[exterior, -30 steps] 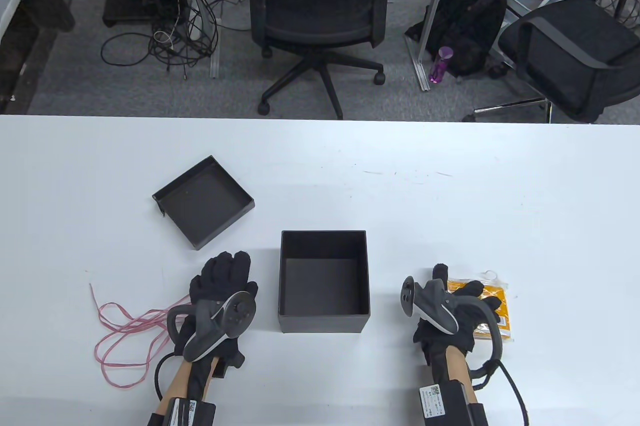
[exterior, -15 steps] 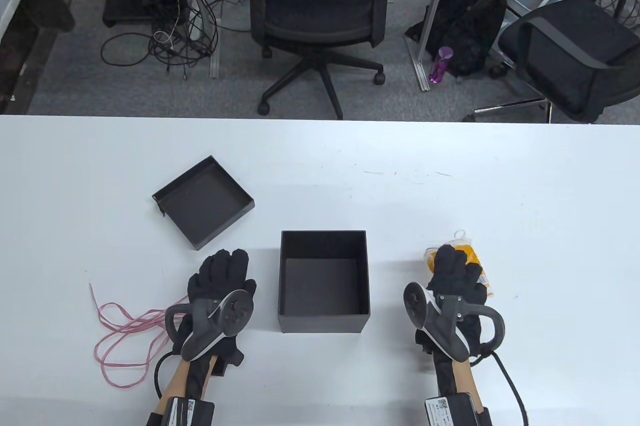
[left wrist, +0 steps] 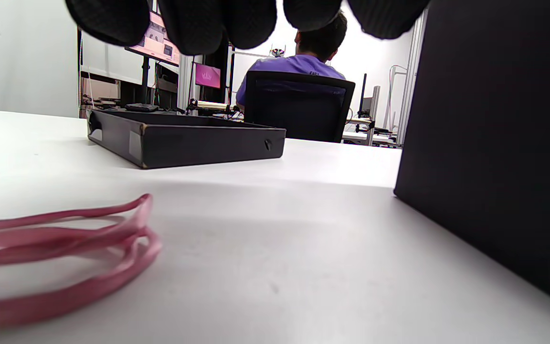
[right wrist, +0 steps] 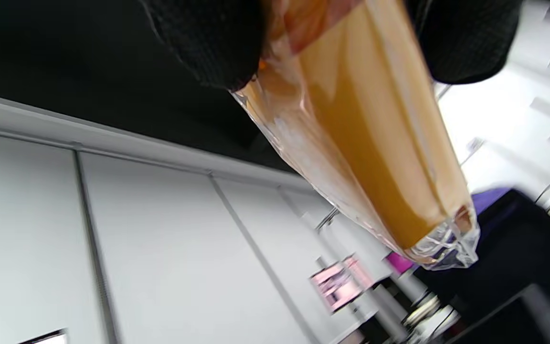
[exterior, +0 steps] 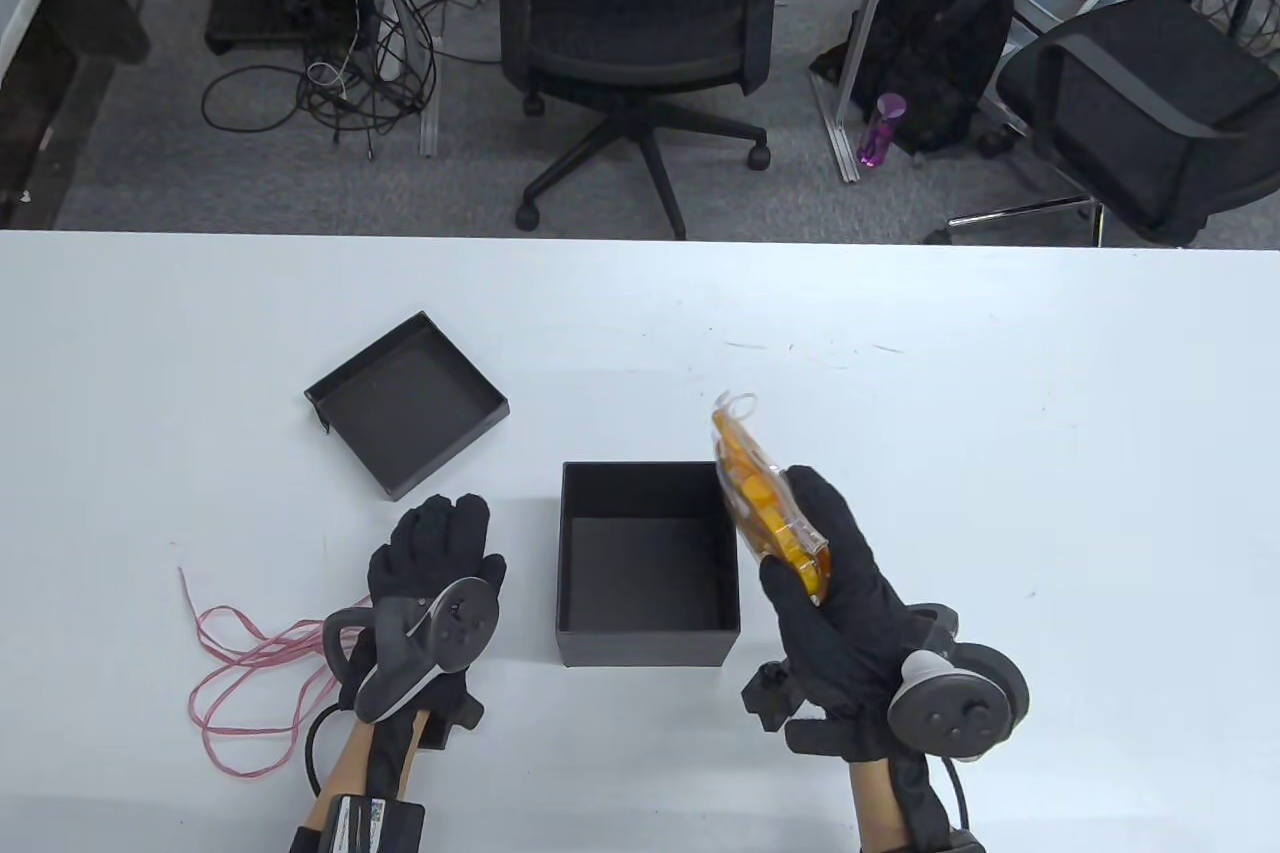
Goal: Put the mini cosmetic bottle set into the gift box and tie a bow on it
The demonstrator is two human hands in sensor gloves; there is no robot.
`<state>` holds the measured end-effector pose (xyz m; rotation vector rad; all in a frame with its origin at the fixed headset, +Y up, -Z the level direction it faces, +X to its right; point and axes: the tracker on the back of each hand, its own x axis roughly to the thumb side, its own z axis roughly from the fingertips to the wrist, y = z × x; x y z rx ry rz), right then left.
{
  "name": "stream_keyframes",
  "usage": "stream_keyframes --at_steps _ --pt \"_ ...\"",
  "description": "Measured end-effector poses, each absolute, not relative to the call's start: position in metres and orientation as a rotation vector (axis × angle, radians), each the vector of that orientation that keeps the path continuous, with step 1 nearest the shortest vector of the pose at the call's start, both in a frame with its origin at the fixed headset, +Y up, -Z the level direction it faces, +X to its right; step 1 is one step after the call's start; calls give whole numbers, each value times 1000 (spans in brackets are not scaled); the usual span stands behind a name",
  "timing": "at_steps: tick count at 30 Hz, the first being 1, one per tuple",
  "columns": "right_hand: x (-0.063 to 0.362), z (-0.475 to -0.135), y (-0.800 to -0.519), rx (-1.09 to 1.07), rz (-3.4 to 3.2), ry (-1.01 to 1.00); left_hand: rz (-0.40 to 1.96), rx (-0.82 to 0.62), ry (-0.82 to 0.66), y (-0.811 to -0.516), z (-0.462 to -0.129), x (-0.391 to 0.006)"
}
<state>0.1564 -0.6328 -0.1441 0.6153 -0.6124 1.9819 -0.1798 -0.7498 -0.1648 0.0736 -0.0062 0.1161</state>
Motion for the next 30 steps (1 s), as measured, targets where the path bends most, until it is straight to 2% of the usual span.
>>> stream_keyframes --at_steps 7,20,30 --pt "119 -152 -655 805 2144 -357 114 70 -13 -750 -165 -179" --pt "101 -168 -694 745 2380 -214 105 59 -21 -750 -166 -179" --pt "97 -167 -697 739 2425 -222 91 42 -24 -750 -166 -178"
